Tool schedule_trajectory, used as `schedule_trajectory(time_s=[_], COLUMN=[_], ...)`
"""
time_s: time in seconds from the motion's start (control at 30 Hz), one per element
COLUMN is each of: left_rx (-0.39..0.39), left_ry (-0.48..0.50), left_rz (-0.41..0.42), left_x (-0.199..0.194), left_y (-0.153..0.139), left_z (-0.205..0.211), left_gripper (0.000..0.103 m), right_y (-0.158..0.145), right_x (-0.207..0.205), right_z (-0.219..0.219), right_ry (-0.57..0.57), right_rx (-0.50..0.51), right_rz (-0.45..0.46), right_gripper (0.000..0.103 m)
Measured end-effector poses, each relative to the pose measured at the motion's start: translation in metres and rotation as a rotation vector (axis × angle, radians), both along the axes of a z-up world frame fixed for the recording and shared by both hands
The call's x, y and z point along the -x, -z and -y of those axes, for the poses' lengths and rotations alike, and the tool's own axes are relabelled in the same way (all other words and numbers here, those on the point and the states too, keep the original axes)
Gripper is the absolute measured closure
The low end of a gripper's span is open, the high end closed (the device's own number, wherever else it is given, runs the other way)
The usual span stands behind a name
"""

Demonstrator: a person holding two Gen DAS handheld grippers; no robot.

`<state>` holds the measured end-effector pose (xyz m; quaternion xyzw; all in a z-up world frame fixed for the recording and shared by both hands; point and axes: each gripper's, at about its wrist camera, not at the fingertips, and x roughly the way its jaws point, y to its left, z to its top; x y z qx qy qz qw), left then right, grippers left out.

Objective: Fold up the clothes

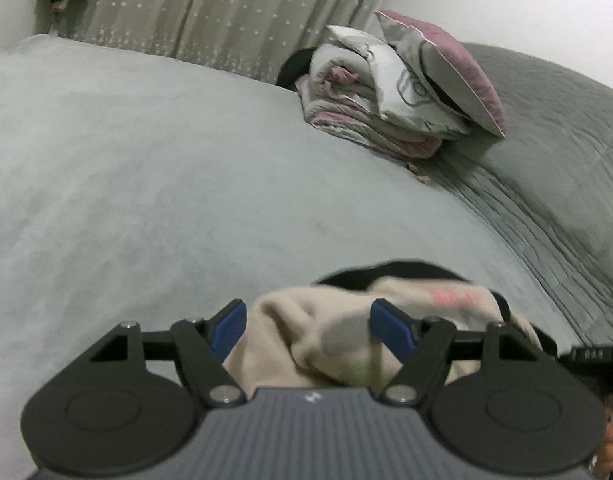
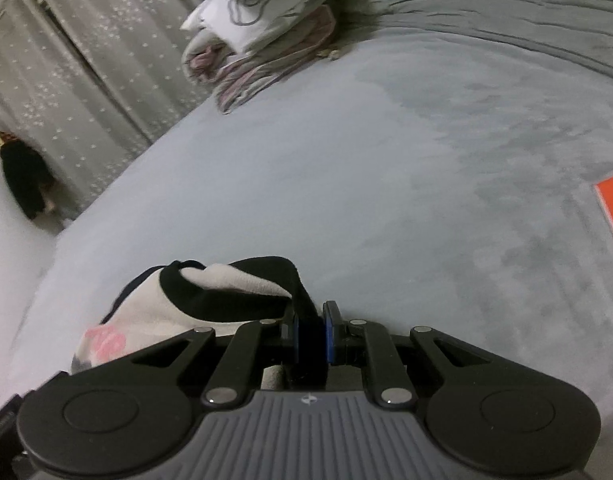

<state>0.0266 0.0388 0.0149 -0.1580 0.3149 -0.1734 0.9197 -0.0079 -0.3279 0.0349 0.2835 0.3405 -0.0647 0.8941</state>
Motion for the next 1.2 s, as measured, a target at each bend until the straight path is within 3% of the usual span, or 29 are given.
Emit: schedule_trajectory(time_s=[0.27, 0.47, 0.57, 0.7, 0.77, 0.9, 1.07, 1.2], left_rx=[0.054, 0.085, 0.039, 0.016, 0.018, -0.027, -0.244, -0.309], left_ry=[-0.072, 0.011, 0.041, 0.031, 0.013, -0.031, -0.112, -0.147], left_rz=[-0.039, -0.127, -0.145, -0.154, -0.150, -0.094, 0.085, 0.172], left_x=[-0.030, -0.044, -0.044, -0.042, -0.041, -0.033, -0.011, 0.002], left_y=[0.013, 0.036, 0.043, 0.048, 0.047, 0.038, 0.014, -0.005], left_z=[-0.006, 0.006, 0.019, 0.027, 0.026, 0.029, 0.054, 0.062], left_gripper=[0.031, 0.031, 0.034, 0.051, 0.070, 0.083, 0.086, 0.087], right_y=[0.009, 0.009, 0.011, 0.011, 0.010, 0.008, 0.000, -0.008], right_x=[0.004, 0.007, 0.006, 0.006, 0.006, 0.008, 0.008, 0.007], right_z=[0.014, 0.008, 0.006, 0.003, 0.002, -0.004, -0.011, -0.018], right_ry=[0.053, 0.035, 0.026, 0.019, 0.016, 0.007, 0.019, 0.038], right_rx=[0.032, 0.079, 0.090, 0.096, 0.098, 0.117, 0.113, 0.096], right_rz=[-0.020, -0.023, -0.033, -0.038, -0.036, -0.027, 0.009, 0.044], right_gripper=[0.089, 0.089, 0.089, 0.089, 0.089, 0.089, 0.089, 0.089])
